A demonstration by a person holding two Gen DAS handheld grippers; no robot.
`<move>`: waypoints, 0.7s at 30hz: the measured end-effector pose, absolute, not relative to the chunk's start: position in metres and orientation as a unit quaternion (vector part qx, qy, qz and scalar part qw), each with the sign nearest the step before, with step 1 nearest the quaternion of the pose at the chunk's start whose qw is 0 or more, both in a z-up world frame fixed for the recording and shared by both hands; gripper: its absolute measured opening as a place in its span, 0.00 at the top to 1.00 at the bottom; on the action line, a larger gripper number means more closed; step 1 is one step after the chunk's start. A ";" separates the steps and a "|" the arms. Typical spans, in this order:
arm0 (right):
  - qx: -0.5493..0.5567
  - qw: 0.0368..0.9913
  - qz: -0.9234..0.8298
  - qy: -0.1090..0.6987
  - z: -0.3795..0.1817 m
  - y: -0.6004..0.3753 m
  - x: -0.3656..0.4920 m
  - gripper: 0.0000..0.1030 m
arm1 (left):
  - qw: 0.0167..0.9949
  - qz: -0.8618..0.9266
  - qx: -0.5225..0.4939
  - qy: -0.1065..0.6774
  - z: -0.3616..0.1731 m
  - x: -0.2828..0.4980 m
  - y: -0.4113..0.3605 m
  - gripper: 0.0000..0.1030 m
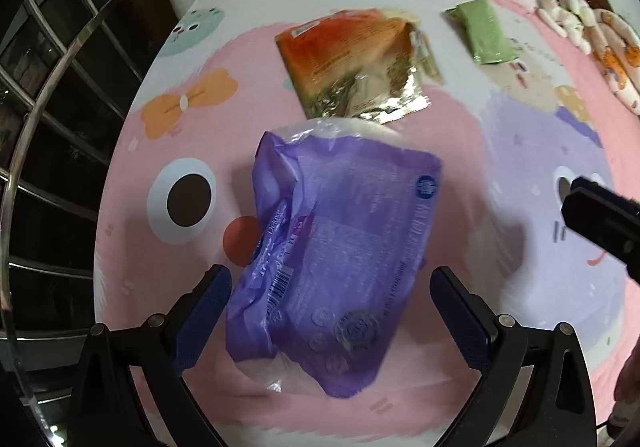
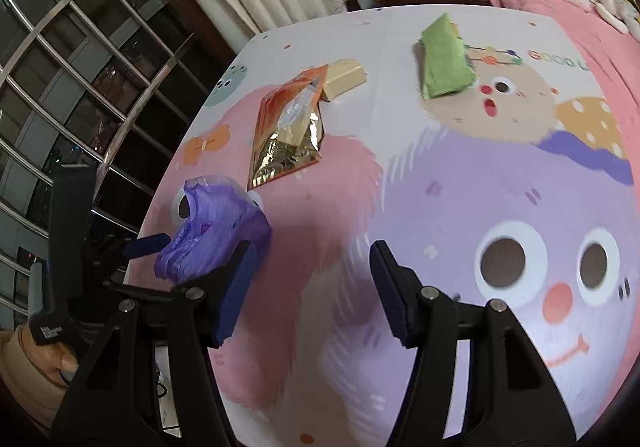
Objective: Collect trash
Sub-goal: 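Grasp the purple plastic bag with the left tool while the right tool grasps the orange snack packet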
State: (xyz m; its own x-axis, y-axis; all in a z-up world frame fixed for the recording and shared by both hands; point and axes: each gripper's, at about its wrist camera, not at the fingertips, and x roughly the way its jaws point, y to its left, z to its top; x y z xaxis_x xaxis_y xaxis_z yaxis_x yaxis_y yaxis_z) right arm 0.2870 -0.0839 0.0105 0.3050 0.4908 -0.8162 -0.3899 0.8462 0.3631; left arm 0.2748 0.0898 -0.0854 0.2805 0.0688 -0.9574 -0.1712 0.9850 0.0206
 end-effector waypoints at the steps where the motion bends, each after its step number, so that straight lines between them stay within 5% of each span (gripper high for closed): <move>1: 0.046 0.805 0.276 0.523 0.009 -0.081 0.291 0.45 | 0.798 0.077 -0.045 0.597 -0.088 0.276 0.090 0.03; 5: 0.038 0.802 0.287 0.522 0.005 -0.066 0.309 0.45 | 0.789 0.090 -0.066 0.604 -0.092 0.280 0.096 0.05; 11: 0.032 0.798 0.299 0.522 0.002 -0.049 0.333 0.43 | 0.795 0.106 -0.083 0.592 -0.089 0.282 0.101 0.39; 13: 0.030 0.796 0.301 0.524 0.001 -0.044 0.340 0.40 | 0.796 0.109 -0.089 0.589 -0.086 0.282 0.103 0.61; 21: 0.018 0.796 0.305 0.523 -0.008 -0.022 0.372 0.33 | 0.806 0.132 -0.111 0.566 -0.074 0.280 0.116 0.84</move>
